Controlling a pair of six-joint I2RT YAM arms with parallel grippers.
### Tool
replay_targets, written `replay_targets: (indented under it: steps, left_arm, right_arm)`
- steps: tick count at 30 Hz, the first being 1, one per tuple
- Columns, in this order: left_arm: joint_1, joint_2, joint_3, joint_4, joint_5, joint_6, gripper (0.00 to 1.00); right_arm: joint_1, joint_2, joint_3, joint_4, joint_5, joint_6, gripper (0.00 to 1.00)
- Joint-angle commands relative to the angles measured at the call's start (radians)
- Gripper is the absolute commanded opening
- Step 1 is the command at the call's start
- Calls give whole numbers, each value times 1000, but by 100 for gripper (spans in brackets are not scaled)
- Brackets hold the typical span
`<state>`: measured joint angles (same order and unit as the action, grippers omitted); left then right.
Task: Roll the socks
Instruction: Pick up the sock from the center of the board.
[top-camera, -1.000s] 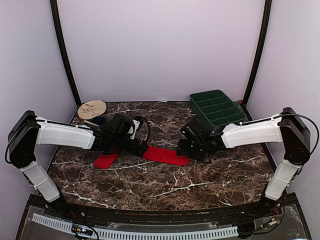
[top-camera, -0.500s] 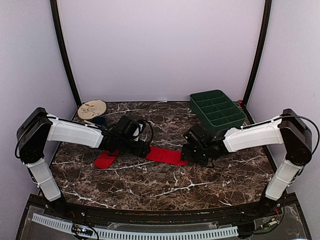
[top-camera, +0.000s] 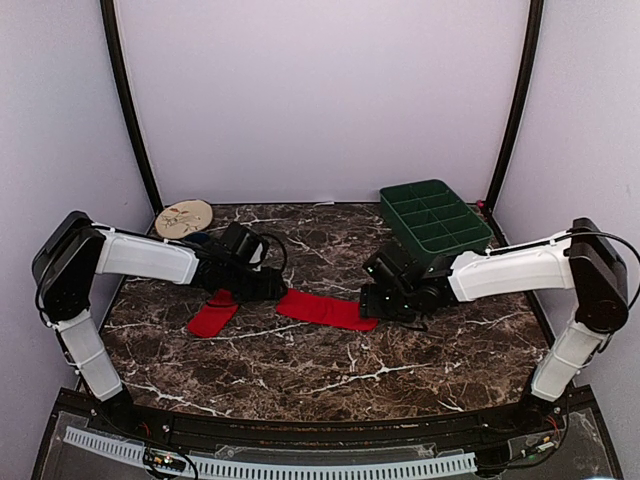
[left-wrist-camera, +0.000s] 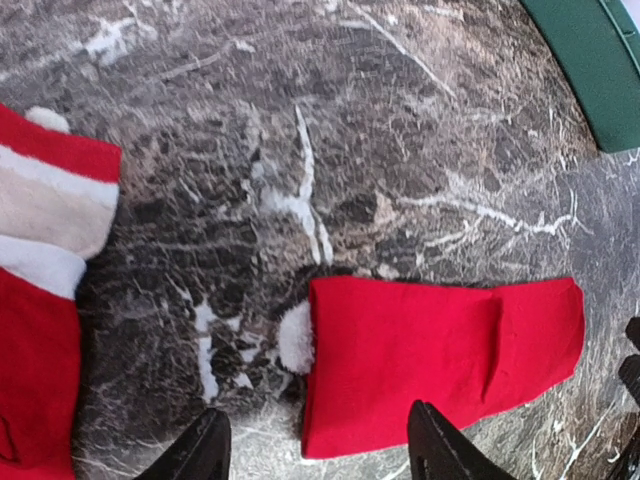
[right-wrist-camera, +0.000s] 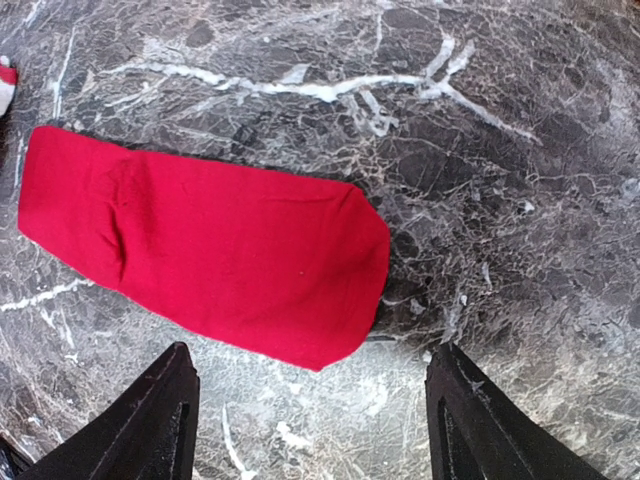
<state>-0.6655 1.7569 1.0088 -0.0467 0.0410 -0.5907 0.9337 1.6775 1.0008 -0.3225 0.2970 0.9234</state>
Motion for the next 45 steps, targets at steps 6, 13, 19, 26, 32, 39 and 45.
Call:
replay_targets:
  steps: [6, 13, 19, 26, 32, 39, 45]
  left_arm:
    - [-7, 57, 10, -64, 78, -30, 55]
    - [-8, 65, 19, -81, 63, -31, 49]
    - [-12, 80, 27, -80, 89, -31, 36]
    - [-53, 108, 77, -137, 74, 12, 35]
    - [-66, 141, 125, -198, 44, 39, 23]
    - [-68, 141, 128, -216, -2, 43, 9]
    - [-83, 125, 146, -220, -62, 76, 0]
  right_arm:
    - [20, -73, -5, 4, 42, -24, 72]
    - [24, -75, 0, 13, 42, -33, 72]
    - [24, -74, 12, 3, 48, -44, 72]
    - [24, -66, 13, 6, 48, -49, 72]
    - [24, -57, 19, 7, 48, -51, 72]
    - [24, -56, 19, 4, 51, -55, 72]
    - [24, -39, 35, 2, 50, -64, 72]
